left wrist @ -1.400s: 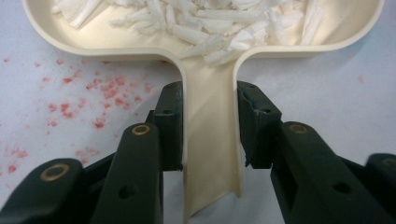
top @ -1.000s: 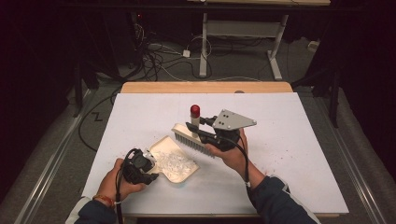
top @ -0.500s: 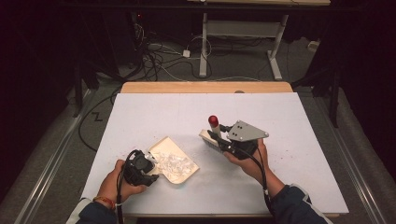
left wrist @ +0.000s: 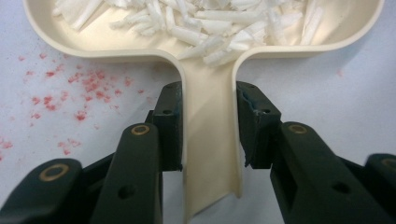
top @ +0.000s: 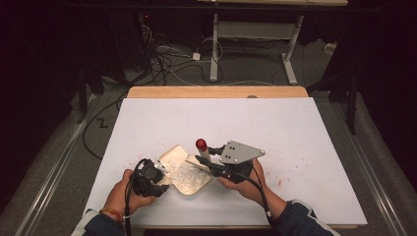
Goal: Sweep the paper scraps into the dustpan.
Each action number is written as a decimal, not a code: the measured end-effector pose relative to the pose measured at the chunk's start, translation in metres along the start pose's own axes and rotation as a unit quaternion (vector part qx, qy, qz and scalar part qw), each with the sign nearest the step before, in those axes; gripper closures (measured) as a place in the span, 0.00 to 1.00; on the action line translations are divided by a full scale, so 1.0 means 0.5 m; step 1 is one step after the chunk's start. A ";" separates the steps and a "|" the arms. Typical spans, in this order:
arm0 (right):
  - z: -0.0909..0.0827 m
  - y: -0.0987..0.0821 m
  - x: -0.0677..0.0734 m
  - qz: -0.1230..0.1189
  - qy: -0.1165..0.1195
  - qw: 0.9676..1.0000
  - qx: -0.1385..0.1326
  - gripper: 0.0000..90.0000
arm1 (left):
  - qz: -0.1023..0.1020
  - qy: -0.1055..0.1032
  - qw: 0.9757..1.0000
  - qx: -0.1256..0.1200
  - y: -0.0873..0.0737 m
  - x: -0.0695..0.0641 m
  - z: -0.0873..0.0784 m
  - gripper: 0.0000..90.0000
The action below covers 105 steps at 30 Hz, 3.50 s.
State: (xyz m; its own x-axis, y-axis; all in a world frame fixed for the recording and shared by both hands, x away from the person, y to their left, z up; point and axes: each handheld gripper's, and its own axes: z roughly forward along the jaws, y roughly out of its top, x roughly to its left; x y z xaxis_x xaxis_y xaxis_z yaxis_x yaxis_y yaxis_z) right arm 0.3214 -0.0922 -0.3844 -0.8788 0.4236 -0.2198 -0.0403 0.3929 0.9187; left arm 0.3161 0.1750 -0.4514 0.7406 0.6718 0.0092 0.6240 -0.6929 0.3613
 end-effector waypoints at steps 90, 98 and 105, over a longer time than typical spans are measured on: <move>-0.153 -0.037 0.001 0.052 0.003 0.998 0.031 0.78 | 0.028 0.003 0.999 0.017 -0.045 -0.031 -0.019 0.69; -0.068 -0.004 -0.003 0.044 0.012 0.999 0.008 0.78 | 0.034 0.001 0.999 0.016 -0.041 -0.032 -0.017 0.69; -0.053 0.018 -0.039 0.049 -0.015 0.998 -0.020 0.78 | 0.036 0.001 0.999 0.016 -0.037 -0.031 -0.015 0.69</move>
State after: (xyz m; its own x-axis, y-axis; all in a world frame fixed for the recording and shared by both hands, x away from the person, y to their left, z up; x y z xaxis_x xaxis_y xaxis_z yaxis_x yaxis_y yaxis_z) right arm 0.3257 -0.1187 -0.3630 -0.8653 0.4821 -0.1371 0.0253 0.3151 0.9487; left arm 0.2914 0.1795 -0.4511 0.7833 0.6206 0.0362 0.5766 -0.7471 0.3306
